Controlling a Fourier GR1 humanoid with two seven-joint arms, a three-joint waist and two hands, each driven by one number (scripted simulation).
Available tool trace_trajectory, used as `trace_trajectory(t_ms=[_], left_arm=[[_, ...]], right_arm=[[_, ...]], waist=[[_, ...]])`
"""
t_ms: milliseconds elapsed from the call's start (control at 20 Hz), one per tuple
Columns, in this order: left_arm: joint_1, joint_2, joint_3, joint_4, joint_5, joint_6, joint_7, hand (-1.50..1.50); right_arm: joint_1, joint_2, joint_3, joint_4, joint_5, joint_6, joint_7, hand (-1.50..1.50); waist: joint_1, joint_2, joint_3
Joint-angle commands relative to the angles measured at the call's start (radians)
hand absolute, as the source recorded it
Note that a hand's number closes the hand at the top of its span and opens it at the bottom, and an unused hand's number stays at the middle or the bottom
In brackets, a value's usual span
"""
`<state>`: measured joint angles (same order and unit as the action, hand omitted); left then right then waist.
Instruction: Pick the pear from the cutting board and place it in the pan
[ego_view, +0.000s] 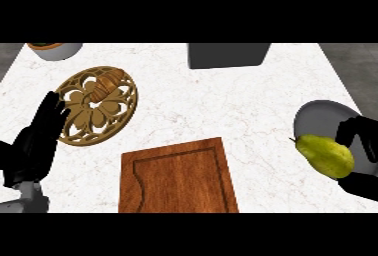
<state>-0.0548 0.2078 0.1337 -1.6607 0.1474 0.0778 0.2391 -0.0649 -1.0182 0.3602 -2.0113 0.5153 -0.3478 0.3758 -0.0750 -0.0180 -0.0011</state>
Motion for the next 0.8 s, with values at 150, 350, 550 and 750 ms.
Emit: trace_trajectory(t_ms=[150, 350, 550, 750], left_arm=[[-0.04, -0.015, -0.041, -0.012, -0.018, -0.006, 0.024, 0.0], [-0.113, -0.015, -0.035, 0.051, -0.005, -0.027, 0.019, 0.0], [-0.098, 0.003, -0.012, 0.046, 0.006, -0.047, 0.004, 0.0], [-0.178, -0.037, -0.046, 0.099, -0.026, -0.007, 0.03, 0.0]], right_arm=[[0.194, -0.052, -0.303, 0.151, -0.224, -0.059, -0.253, 1.5], [0.103, 0.025, -0.343, 0.354, -0.284, 0.017, -0.414, 1.5], [0.026, 0.136, -0.303, 0.59, -0.257, 0.002, -0.614, 1.5], [-0.08, 0.201, -0.273, 0.774, -0.232, 0.06, -0.749, 1.5]], waist=[[0.051, 0.014, 0.003], [0.075, 0.019, 0.002], [0.091, 0.022, 0.002], [0.091, 0.023, 0.002]])
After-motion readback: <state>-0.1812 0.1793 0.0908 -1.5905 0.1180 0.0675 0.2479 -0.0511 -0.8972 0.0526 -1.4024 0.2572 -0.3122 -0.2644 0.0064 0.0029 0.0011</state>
